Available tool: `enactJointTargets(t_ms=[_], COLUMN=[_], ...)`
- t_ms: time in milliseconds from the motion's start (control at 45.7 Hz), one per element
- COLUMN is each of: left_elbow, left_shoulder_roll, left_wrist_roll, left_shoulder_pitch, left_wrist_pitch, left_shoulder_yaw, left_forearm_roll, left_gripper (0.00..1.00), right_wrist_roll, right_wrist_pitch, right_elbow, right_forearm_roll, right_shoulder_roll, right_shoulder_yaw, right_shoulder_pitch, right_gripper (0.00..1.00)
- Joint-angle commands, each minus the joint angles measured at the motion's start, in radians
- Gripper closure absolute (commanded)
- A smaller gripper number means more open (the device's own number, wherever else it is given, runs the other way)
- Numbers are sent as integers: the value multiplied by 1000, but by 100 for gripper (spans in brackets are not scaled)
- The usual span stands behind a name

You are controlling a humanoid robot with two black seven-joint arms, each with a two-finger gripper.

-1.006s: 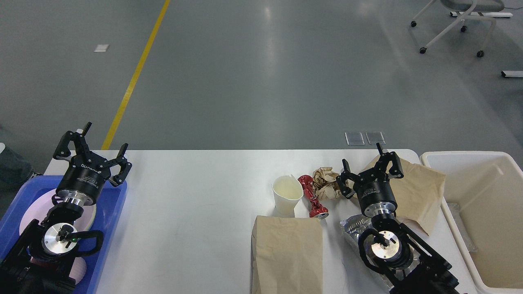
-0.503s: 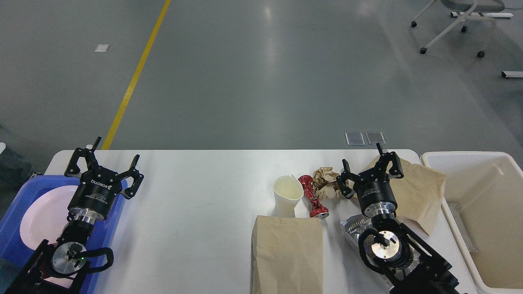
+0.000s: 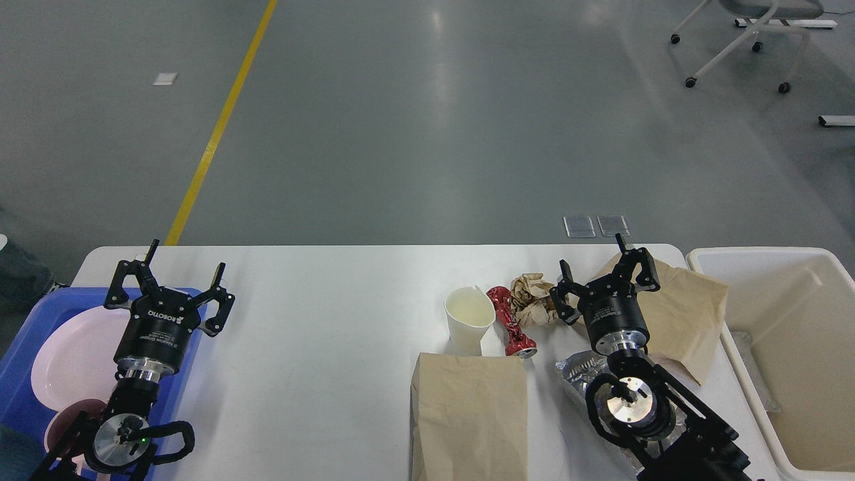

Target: Tidy desktop

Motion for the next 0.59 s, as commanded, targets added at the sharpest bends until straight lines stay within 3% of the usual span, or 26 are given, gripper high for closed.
enactJointTargets(t_ms=[0, 569], left_elbow=[0, 8], left_shoulder_roll=[3, 10], left_wrist_roll=[4, -7], left_shoulder_pitch=[-8, -18], left_wrist_pitch=[44, 38], left_shoulder_yaw=[-1, -7], left_forearm_roll=[-1, -38], left_gripper=[4, 4], right_wrist_roll=[0, 0], right_wrist_pitch=[0, 0], right_elbow=[2, 3], right_forearm_roll=[0, 1], right_shoulder_roll=[0, 0], right_shoulder_yaw=[0, 0], right_shoulder_pitch=[0, -1], right_gripper=[0, 0])
